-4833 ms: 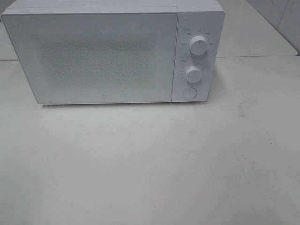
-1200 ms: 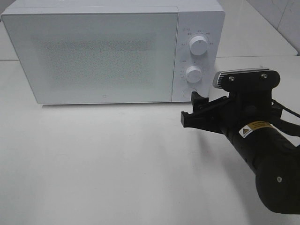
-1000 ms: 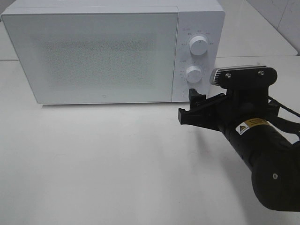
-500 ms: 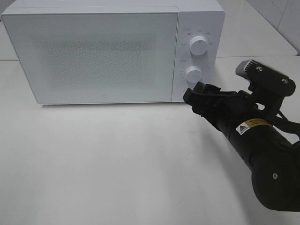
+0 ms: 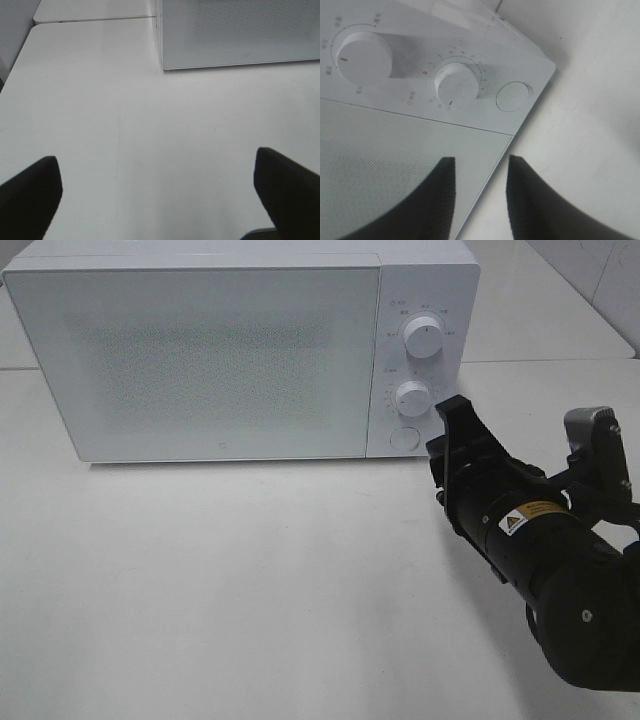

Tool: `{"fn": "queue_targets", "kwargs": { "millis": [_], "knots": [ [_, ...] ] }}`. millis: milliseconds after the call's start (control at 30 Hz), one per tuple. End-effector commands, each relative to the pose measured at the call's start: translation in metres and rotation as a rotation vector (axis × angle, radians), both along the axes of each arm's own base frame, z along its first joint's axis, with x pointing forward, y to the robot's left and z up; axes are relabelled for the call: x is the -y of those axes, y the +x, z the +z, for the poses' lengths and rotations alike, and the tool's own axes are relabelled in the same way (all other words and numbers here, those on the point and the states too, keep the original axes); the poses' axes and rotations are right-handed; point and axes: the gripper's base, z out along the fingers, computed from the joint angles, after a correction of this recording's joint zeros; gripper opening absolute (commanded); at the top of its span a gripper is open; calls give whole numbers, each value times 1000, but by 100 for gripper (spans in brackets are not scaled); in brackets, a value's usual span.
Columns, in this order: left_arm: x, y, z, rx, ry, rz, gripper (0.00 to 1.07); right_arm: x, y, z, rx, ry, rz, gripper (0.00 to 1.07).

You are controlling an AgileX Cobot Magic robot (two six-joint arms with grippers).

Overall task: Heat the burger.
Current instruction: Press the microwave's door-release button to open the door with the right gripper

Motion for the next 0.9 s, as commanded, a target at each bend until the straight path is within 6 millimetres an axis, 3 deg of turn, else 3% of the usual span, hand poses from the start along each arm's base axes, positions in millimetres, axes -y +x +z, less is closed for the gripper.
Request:
{"fn": "queue_targets", "kwargs": {
  "millis": [33, 233, 433, 667, 900],
  "knots": [
    [0, -2, 1, 33, -6, 4, 98, -3, 1, 1, -28, 172, -48, 21],
    [0, -2, 1, 33, -6, 4, 98, -3, 1, 1, -45, 318, -101, 11],
    [0, -2, 1, 33, -6, 4, 98, -4, 2, 0, -66, 344, -112, 0],
    [0, -2, 1, 33, -6, 4, 98, -10, 8, 2, -54, 346, -111, 0],
    [0, -2, 1, 33, -6, 4, 98, -19, 16, -16, -112, 361, -138, 0]
  ]
}}
